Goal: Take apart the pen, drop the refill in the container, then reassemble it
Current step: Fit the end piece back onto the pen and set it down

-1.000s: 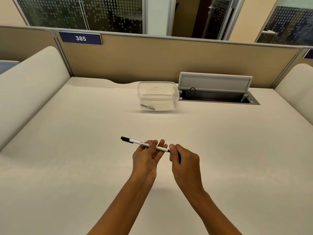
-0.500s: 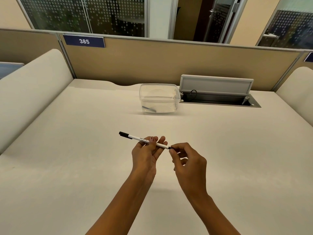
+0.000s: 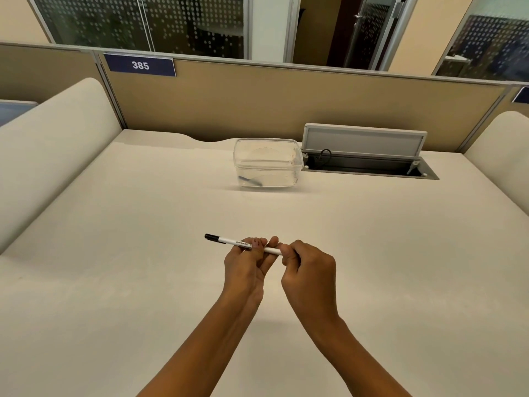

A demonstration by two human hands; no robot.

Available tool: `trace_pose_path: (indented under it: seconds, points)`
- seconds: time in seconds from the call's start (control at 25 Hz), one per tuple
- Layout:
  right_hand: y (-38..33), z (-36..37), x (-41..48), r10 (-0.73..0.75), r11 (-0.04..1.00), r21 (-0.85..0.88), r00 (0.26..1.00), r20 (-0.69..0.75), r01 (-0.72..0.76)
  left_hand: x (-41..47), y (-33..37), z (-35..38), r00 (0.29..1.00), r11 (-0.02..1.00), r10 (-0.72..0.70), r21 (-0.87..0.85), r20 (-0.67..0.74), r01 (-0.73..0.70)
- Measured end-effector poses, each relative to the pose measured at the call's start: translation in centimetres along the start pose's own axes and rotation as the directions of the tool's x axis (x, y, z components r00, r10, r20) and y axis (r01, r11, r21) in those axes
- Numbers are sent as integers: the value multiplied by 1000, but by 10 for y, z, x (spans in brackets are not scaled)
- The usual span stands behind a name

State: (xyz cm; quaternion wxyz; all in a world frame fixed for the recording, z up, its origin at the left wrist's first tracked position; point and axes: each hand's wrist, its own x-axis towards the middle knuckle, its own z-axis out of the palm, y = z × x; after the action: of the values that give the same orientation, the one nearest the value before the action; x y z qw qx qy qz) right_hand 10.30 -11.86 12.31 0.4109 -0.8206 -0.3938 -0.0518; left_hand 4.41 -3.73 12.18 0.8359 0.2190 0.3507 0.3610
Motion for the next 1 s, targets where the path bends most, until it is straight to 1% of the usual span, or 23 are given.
trace_pose_path:
  seconds: [0.12,0.2,0.24,0.28,0.32,0.36,0.44,0.48,0.52,0.6,0.64,0.72,0.76,0.8,0.84,0.88,0.92,0.96,1.0]
  points:
    - [3,1,1,117,989,76,988,96,-125,0,0,1,1000,999,16,38,-4,-16]
    - [6,0,6,204,958,162,961,187,-235,0,1,0,1000,998,30,53,-5,-29]
    - [9,-1,7,223,941,200,946,235,-272,1,2,0,999,997,36,63,-8,-36]
    - [11,-2,7,210,936,224,942,263,-271,1,2,-1,999,996,42,75,-11,-41]
    - [12,-3,5,162,948,227,952,260,-223,1,3,-1,999,995,45,84,-16,-44]
    - [14,-4,3,91,969,203,970,225,-138,2,3,-1,999,995,45,86,-19,-44]
    - [16,-5,-1,-64,995,90,989,134,52,2,4,0,999,996,40,79,-25,-38]
    - [17,-5,-1,-121,993,24,987,109,120,2,4,1,999,996,37,78,-26,-35]
    - [19,-4,0,-154,987,-26,983,97,157,2,3,2,999,996,34,78,-25,-32]
    - [19,-4,0,-151,986,-58,984,94,157,-1,2,3,999,997,32,76,-14,-31]
    - [18,-4,-1,-115,991,-50,988,106,121,-1,1,3,999,996,38,83,-10,-37]
    - [15,-2,-1,13,1000,-12,985,173,-11,-2,1,2,998,989,68,129,-1,-67]
    - [12,-1,-1,105,994,16,969,224,-111,-3,0,1,996,984,87,158,9,-87]
    - [10,-1,1,219,967,65,932,290,-247,-4,1,0,994,977,104,184,22,-106]
    - [9,-2,4,345,894,147,860,375,-423,-5,1,-1,993,971,116,207,36,-121]
    - [8,-4,6,444,753,251,751,489,-609,-5,2,-2,991,965,124,226,50,-132]
    - [7,-7,9,482,549,340,622,617,-763,-6,3,-3,990,960,129,243,64,-141]
    - [8,-11,11,466,360,394,529,709,-846,-6,4,-3,988,954,134,261,76,-150]
    - [10,-14,12,434,275,419,500,749,-865,-6,4,-2,987,949,139,273,85,-158]
